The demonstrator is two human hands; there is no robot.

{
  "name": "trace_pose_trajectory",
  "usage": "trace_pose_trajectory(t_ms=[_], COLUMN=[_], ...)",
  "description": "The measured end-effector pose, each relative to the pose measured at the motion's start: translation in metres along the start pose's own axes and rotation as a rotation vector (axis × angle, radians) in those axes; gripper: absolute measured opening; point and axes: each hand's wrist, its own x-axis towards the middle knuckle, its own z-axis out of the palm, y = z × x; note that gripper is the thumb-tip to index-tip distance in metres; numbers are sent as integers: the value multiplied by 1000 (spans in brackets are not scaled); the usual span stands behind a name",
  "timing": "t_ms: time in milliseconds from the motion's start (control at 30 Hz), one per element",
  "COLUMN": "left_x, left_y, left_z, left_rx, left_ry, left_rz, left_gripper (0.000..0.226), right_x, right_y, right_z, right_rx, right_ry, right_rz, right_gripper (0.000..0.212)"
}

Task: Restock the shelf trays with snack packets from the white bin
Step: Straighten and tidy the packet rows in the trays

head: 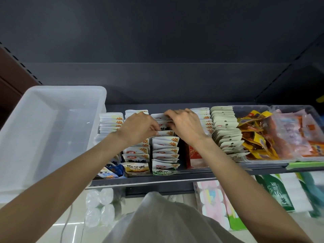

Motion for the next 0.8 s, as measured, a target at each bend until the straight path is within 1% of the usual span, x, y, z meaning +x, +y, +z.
trace_pose_trajectory(t_ms=[100, 267, 333, 433, 533, 600, 633, 667, 733, 800], left_x=[-2, -3, -3, 2, 14, 19, 20, 20, 15, 7], left_y=[0, -1, -2, -3, -2, 0, 2, 3, 4, 3], left_z=[1, 2, 1, -5, -10, -11, -10, -8, -2, 5], left_rx=[-7, 12, 4, -42, -26, 68, 146, 234, 357, 387], left_ry=[19, 38, 23, -46, -116, -122, -100, -57, 83, 232], left_rz=[-1, 12, 25, 30, 18, 46, 70, 94, 132, 185], left_gripper=[18, 17, 18, 17, 21, 22, 21, 20, 20, 16], right_x=[0, -4, -3, 7, 17, 17, 15, 13, 8, 3], right_y=[1, 1, 1, 3, 1, -3, -2, -1, 1, 2], right_z=[1, 4, 1, -4, -4, -6, -6, -6, -4, -1], right_rx=[28, -17, 5, 56, -112, -141, -128, -94, -40, 4], right_ry=[4, 68, 23, -124, -174, -127, -76, -13, 97, 171], right_rz=[-6, -43, -28, 77, 2, -44, -43, -39, -33, -32], right_gripper=[27, 17, 16, 23, 19, 13, 6, 4, 12, 10])
